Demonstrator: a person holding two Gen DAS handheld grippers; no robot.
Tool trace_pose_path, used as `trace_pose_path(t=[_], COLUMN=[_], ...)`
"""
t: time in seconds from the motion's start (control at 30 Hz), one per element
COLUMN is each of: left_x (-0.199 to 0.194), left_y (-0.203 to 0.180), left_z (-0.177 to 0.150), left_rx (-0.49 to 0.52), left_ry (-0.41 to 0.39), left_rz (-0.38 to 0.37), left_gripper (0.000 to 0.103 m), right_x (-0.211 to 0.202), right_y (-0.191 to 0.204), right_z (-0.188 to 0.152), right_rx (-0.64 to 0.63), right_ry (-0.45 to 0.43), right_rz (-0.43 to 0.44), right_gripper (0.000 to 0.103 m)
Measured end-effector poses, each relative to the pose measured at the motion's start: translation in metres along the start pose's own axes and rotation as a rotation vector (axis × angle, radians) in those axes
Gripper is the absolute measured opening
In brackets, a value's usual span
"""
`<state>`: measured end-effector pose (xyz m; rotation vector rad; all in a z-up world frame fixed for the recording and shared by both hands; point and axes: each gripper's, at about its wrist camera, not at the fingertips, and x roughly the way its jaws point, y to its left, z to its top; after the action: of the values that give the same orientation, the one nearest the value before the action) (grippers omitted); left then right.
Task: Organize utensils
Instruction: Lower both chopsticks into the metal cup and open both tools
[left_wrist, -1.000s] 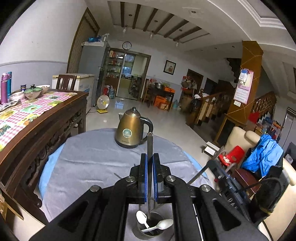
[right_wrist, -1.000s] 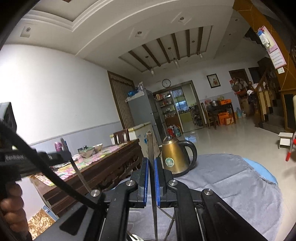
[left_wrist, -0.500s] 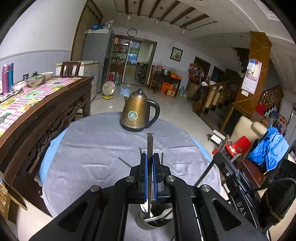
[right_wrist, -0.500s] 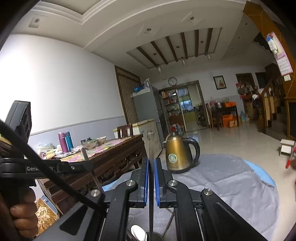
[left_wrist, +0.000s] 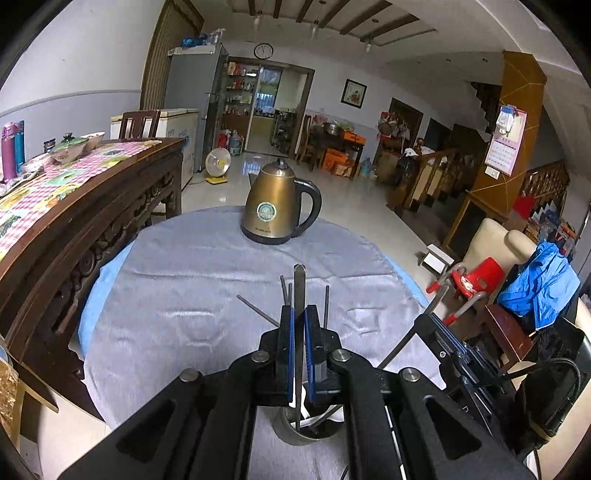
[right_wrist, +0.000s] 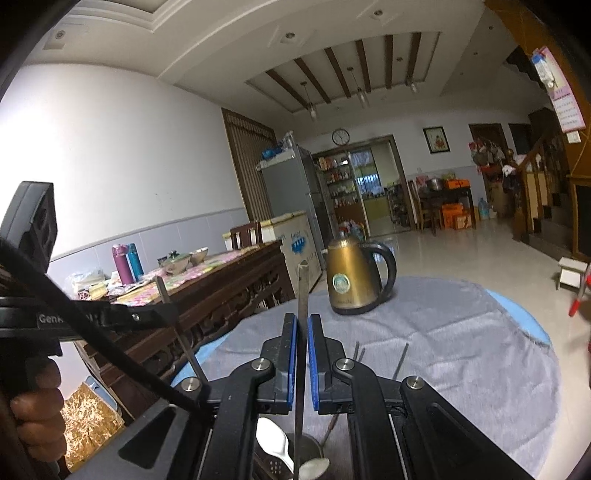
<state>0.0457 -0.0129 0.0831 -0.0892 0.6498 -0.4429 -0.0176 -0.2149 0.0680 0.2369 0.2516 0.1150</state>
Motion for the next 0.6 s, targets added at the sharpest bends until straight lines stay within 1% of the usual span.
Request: trace_pose_path(t=[0.27,0.57,0.6], left_x=[0.008,0.013,0.013], left_y=[0.002,0.001,0.002], left_z=[-0.007,-0.009,-0.008], left_rx=[-0.013,-0.017,-0.016], left_ry=[0.041,0.069,0.069], left_rz=[0.004,-0.01,-0.01], left_gripper=[0.005,0.006,0.007], right_x=[0.004,0.005,0.005], right_y=[-0.006,-0.009,-0.01], right_z=[-0.01,-0.013,-0.013], right_rx=[0.023,0.043,0.049], right_ry=[0.051,0.065,0.066], right_rz=[0.003,0.008,0.009], right_gripper=[0.007,0.007,0.009])
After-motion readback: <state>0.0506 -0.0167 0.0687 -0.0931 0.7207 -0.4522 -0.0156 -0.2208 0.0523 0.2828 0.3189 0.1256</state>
